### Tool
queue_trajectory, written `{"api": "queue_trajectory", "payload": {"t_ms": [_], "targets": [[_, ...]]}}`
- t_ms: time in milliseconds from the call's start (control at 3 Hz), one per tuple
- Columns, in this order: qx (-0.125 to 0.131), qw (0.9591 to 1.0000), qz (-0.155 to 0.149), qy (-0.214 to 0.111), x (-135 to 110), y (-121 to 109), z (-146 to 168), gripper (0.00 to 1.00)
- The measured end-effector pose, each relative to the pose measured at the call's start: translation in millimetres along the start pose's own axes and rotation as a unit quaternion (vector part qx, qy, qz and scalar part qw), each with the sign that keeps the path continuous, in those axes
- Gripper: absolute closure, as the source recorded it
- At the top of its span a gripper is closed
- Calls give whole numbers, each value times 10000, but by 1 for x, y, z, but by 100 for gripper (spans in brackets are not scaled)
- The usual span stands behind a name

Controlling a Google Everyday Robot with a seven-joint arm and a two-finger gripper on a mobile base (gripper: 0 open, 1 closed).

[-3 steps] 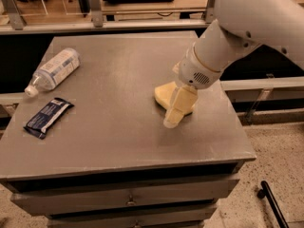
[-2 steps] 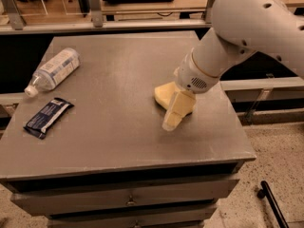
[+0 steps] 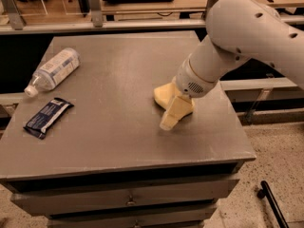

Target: Pick sponge

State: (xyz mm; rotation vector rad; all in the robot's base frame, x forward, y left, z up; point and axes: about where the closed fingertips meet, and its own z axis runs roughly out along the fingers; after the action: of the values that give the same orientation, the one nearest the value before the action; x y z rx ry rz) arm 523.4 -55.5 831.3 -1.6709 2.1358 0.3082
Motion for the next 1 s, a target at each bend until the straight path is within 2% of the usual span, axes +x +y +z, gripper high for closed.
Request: {"api": "queue_trajectory", "payload": {"t_ms": [667, 1000], "targets": [[100, 9997, 32, 224, 1, -2, 0, 64], [311, 9993, -72, 210, -1, -11, -18, 87]]}}
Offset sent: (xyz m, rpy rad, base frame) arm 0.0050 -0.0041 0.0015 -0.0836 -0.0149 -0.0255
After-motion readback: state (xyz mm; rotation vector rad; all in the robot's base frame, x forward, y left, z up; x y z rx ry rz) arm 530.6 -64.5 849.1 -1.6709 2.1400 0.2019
